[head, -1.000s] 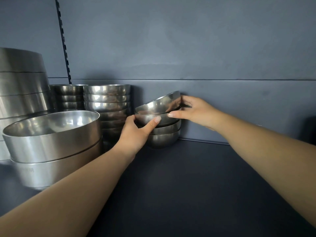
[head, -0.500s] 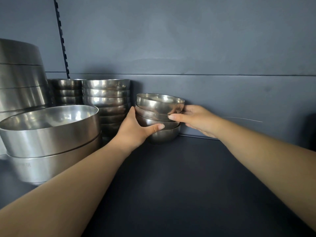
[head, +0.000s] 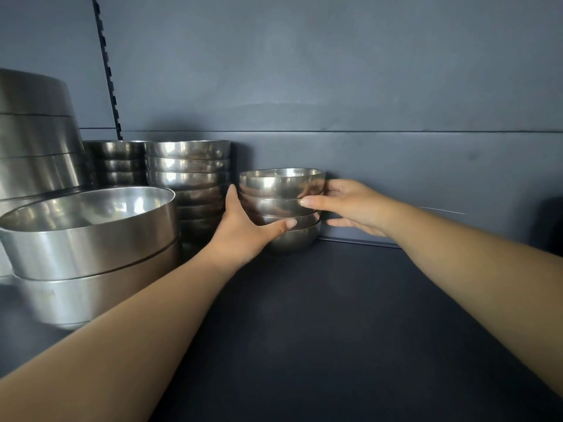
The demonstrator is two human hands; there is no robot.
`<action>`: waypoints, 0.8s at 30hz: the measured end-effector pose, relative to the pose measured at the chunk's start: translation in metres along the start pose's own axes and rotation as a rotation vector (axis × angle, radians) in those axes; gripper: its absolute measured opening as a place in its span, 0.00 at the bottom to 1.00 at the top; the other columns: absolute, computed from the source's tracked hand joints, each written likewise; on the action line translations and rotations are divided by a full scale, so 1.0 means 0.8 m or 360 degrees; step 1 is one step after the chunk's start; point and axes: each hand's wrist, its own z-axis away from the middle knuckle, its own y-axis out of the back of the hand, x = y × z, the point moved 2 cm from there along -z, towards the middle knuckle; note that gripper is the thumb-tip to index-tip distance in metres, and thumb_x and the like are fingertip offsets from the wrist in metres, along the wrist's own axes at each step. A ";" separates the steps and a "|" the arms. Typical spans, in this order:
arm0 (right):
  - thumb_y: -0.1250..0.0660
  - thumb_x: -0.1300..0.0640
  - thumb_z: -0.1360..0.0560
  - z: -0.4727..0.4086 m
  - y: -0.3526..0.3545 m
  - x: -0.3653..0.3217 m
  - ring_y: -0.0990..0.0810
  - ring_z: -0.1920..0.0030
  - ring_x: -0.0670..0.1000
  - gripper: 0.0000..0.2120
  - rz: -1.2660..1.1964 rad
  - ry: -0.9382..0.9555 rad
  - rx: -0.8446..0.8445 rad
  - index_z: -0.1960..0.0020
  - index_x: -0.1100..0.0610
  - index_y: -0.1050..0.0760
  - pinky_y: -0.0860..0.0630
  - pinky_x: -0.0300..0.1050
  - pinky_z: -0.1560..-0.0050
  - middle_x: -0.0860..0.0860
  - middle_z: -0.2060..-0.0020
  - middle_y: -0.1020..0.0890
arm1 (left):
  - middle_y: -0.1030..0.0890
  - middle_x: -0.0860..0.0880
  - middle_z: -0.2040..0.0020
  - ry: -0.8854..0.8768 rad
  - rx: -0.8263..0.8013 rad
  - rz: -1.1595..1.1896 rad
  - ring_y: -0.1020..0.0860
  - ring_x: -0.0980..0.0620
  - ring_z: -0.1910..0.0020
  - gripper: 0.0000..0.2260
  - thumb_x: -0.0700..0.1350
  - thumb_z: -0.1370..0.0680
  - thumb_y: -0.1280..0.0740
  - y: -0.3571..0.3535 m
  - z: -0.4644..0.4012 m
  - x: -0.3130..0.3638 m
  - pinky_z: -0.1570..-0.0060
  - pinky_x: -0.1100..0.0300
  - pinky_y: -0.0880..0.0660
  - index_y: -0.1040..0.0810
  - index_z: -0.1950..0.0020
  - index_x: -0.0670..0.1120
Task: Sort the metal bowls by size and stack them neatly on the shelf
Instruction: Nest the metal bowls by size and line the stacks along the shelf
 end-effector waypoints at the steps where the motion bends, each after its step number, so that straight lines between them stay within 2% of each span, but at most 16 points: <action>1: 0.31 0.52 0.28 0.000 0.000 -0.002 0.23 0.50 0.41 0.02 -0.0022 -0.0002 0.0003 0.56 0.45 0.23 0.33 0.48 0.38 0.40 0.54 0.21 | 0.37 0.51 0.26 0.0003 0.0026 0.0064 0.39 0.51 0.27 0.48 0.57 0.34 0.26 0.000 0.001 0.005 0.28 0.56 0.41 0.50 0.24 0.47; 3: 0.32 0.50 0.28 -0.001 0.003 -0.006 0.24 0.49 0.40 0.06 -0.0090 0.0002 0.0051 0.52 0.46 0.25 0.34 0.49 0.36 0.41 0.54 0.21 | 0.38 0.51 0.25 -0.0010 0.0115 0.0187 0.39 0.51 0.26 0.47 0.64 0.35 0.30 0.002 -0.001 0.013 0.27 0.54 0.43 0.48 0.24 0.48; 6: 0.34 0.49 0.27 -0.002 0.003 -0.010 0.25 0.51 0.39 0.05 -0.0166 -0.0020 0.0109 0.53 0.48 0.25 0.33 0.51 0.34 0.42 0.55 0.21 | 0.27 0.50 0.33 -0.0064 0.0130 0.0159 0.30 0.50 0.32 0.27 0.57 0.26 0.35 0.005 -0.002 0.017 0.31 0.55 0.35 0.33 0.31 0.47; 7: 0.34 0.49 0.27 -0.001 0.001 -0.010 0.24 0.51 0.39 0.04 -0.0174 -0.0028 0.0113 0.54 0.48 0.25 0.33 0.52 0.34 0.43 0.56 0.21 | 0.24 0.48 0.37 -0.0090 0.0121 0.0124 0.27 0.49 0.35 0.25 0.58 0.27 0.35 0.005 -0.001 0.017 0.32 0.53 0.33 0.30 0.34 0.46; 10: 0.34 0.49 0.27 0.002 -0.002 -0.008 0.23 0.53 0.42 0.04 -0.0190 -0.0037 0.0129 0.54 0.49 0.25 0.32 0.53 0.34 0.45 0.56 0.21 | 0.24 0.44 0.36 -0.0093 0.0116 0.0086 0.26 0.46 0.36 0.36 0.64 0.31 0.34 0.007 0.002 0.015 0.33 0.48 0.31 0.33 0.33 0.41; 12: 0.34 0.49 0.26 0.003 -0.002 -0.011 0.23 0.54 0.43 0.04 -0.0179 -0.0037 0.0132 0.53 0.48 0.25 0.32 0.53 0.35 0.46 0.57 0.21 | 0.23 0.44 0.37 -0.0061 0.0140 0.0086 0.26 0.46 0.37 0.32 0.61 0.29 0.34 0.006 0.002 0.013 0.34 0.50 0.30 0.32 0.33 0.41; 14: 0.35 0.50 0.26 0.003 -0.002 -0.014 0.23 0.54 0.44 0.03 -0.0174 -0.0048 0.0125 0.53 0.48 0.26 0.32 0.53 0.35 0.47 0.58 0.22 | 0.22 0.47 0.41 -0.0052 0.0141 0.0085 0.25 0.48 0.40 0.24 0.56 0.26 0.35 0.005 0.003 0.015 0.39 0.56 0.29 0.29 0.36 0.43; 15: 0.35 0.50 0.26 0.004 -0.002 -0.014 0.23 0.53 0.44 0.03 -0.0179 -0.0062 0.0121 0.53 0.48 0.25 0.32 0.53 0.34 0.47 0.58 0.21 | 0.22 0.48 0.41 -0.0062 0.0140 0.0086 0.25 0.49 0.39 0.22 0.55 0.25 0.35 0.003 0.004 0.015 0.41 0.59 0.30 0.29 0.36 0.43; 17: 0.34 0.50 0.26 0.006 0.000 -0.012 0.23 0.46 0.43 0.07 -0.0197 -0.0085 0.0143 0.49 0.49 0.24 0.32 0.52 0.34 0.46 0.53 0.20 | 0.29 0.48 0.31 -0.0092 0.0155 0.0077 0.32 0.49 0.31 0.28 0.55 0.25 0.36 0.003 0.006 0.020 0.34 0.59 0.35 0.36 0.29 0.45; 19: 0.33 0.49 0.27 0.012 0.006 -0.011 0.28 0.36 0.45 0.19 -0.0204 -0.0103 0.0252 0.38 0.53 0.27 0.31 0.49 0.35 0.47 0.40 0.23 | 0.41 0.49 0.24 -0.0199 0.0235 0.0007 0.43 0.52 0.25 0.33 0.54 0.24 0.37 0.006 0.014 0.033 0.31 0.64 0.46 0.47 0.24 0.45; 21: 0.32 0.49 0.28 0.025 0.016 -0.013 0.29 0.34 0.47 0.28 0.0004 -0.0096 0.0438 0.32 0.58 0.32 0.30 0.45 0.36 0.49 0.34 0.27 | 0.44 0.49 0.23 -0.0479 0.0343 -0.0100 0.46 0.55 0.25 0.32 0.51 0.23 0.37 0.010 0.024 0.048 0.35 0.71 0.51 0.48 0.24 0.44; 24: 0.32 0.50 0.27 0.064 0.041 -0.023 0.24 0.39 0.49 0.20 0.0527 -0.0002 0.0689 0.39 0.59 0.25 0.32 0.36 0.41 0.52 0.40 0.21 | 0.40 0.48 0.24 -0.0810 0.0286 -0.0225 0.44 0.55 0.25 0.29 0.49 0.22 0.38 0.002 0.046 0.070 0.36 0.74 0.51 0.43 0.25 0.43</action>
